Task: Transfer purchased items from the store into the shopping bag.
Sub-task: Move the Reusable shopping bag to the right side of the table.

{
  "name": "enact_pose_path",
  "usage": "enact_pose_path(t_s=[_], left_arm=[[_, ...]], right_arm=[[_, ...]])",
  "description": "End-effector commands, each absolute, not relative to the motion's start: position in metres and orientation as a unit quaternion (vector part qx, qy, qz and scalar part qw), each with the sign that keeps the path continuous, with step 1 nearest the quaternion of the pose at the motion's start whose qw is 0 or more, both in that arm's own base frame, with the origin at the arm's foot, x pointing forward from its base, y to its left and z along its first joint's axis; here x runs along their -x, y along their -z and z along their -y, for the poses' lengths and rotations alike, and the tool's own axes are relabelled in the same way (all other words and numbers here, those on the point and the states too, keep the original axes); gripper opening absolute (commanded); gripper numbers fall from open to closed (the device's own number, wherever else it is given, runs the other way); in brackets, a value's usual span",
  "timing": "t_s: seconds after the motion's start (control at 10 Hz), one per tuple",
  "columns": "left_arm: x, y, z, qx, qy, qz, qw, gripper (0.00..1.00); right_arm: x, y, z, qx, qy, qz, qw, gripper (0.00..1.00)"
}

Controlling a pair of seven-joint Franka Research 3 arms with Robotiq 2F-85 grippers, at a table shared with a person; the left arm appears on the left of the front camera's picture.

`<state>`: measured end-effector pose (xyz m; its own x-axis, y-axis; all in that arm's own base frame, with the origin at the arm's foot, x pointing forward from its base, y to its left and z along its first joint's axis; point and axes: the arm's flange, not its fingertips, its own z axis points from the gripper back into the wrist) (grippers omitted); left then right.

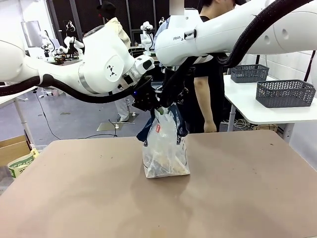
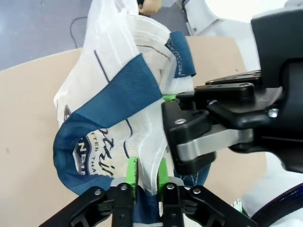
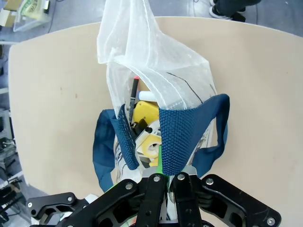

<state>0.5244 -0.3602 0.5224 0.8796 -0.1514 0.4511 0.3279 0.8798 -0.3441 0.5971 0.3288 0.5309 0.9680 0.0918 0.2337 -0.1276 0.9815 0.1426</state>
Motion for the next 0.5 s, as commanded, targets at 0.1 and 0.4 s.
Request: enact_pose_path(t_s=[0.1, 0.4], left_arm=[[-0.5151, -0.5362, 0.3548, 0.241, 0.140, 0.225, 0.934, 0.98], [-0.5116, -0.5370, 0.3600, 0.270, 0.160, 0.215, 0.925, 1.00]], right_arm=[[-0.5993, -0.5305, -0.3332, -0.095, -0.044, 0.118, 0.988, 0.00], [-0.5997, -0.5299, -0.3329, -0.095, -0.045, 0.116, 0.988, 0.00]])
